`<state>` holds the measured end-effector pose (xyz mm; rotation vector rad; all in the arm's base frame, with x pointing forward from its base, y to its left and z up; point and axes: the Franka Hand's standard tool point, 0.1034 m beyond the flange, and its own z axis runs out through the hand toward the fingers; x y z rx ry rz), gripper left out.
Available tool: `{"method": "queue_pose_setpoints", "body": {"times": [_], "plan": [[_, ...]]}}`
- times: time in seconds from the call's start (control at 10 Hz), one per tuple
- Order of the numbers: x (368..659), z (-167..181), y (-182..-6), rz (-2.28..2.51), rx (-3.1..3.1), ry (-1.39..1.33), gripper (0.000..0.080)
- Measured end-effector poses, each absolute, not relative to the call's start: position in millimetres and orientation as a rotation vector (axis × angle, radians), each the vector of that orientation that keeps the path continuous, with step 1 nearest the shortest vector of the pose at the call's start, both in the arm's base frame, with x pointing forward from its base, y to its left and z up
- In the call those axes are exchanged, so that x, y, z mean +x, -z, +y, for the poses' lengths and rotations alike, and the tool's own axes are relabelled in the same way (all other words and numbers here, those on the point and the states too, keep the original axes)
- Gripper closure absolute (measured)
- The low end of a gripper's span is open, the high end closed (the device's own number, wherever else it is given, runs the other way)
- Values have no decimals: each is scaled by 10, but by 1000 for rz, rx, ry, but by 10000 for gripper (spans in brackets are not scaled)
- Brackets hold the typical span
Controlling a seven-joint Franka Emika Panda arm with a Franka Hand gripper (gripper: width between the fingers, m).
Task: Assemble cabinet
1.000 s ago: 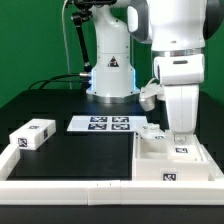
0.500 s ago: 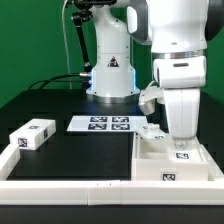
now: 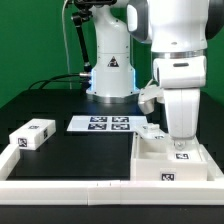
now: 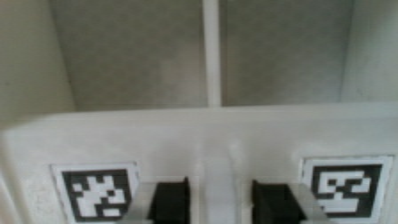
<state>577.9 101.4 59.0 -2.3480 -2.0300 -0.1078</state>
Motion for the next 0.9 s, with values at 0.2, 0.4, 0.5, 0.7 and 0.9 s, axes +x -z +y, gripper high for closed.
{"method": "queue_pose_setpoints", "body": {"times": [0.2, 0.4, 0.5, 0.7, 0.9], "plan": [[5724, 976, -646, -2030, -2358, 115, 507], [5593, 923, -752, -2024, -2391, 153, 187], [5480, 911, -809, -1993, -2430, 171, 187], [5179, 905, -930, -1988, -2454, 176, 14], [4938, 905, -889, -2087, -2374, 158, 2]]}}
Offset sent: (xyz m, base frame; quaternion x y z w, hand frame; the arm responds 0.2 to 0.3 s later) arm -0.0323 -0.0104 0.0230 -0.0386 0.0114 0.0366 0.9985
